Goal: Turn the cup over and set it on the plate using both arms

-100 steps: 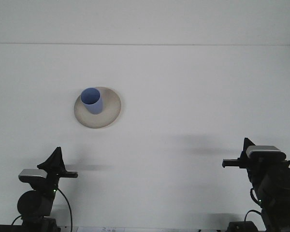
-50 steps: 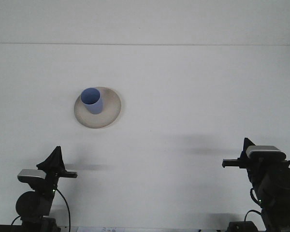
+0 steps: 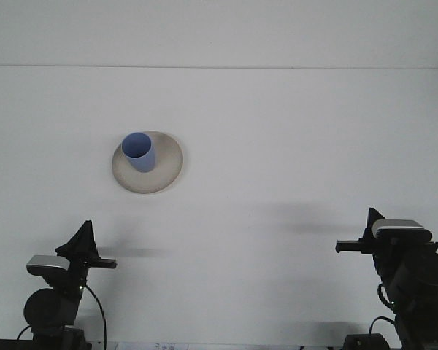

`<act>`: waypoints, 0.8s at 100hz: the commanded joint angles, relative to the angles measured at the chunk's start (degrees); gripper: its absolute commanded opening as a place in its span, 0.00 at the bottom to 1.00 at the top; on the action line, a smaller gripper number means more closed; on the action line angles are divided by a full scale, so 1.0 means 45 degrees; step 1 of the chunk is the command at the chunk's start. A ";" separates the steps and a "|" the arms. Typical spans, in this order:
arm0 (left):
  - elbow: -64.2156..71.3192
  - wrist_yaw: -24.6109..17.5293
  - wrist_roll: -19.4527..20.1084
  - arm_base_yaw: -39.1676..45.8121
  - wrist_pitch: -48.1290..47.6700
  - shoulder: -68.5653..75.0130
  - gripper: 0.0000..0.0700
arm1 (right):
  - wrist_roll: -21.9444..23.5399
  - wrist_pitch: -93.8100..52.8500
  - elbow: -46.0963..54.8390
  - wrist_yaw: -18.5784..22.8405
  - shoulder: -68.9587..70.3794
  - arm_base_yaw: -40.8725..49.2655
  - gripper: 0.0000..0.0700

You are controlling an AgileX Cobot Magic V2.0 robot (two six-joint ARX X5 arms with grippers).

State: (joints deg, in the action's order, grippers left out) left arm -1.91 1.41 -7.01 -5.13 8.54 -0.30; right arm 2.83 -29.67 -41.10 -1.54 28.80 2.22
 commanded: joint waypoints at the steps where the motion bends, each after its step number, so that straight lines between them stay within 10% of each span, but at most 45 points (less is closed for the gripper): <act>1: 0.0248 -0.0049 -0.0024 -0.0005 0.0126 0.0029 0.02 | 0.0087 0.0117 -0.0117 0.0010 0.0024 0.0015 0.00; 80: 0.0248 -0.0049 -0.0024 -0.0005 0.0126 0.0029 0.02 | 0.0083 0.4702 0.5858 0.0000 -0.5722 0.0015 0.00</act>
State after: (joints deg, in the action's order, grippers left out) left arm -1.91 1.41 -7.01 -5.13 8.54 -0.30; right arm 2.83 -9.15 -15.73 -1.56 4.69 2.22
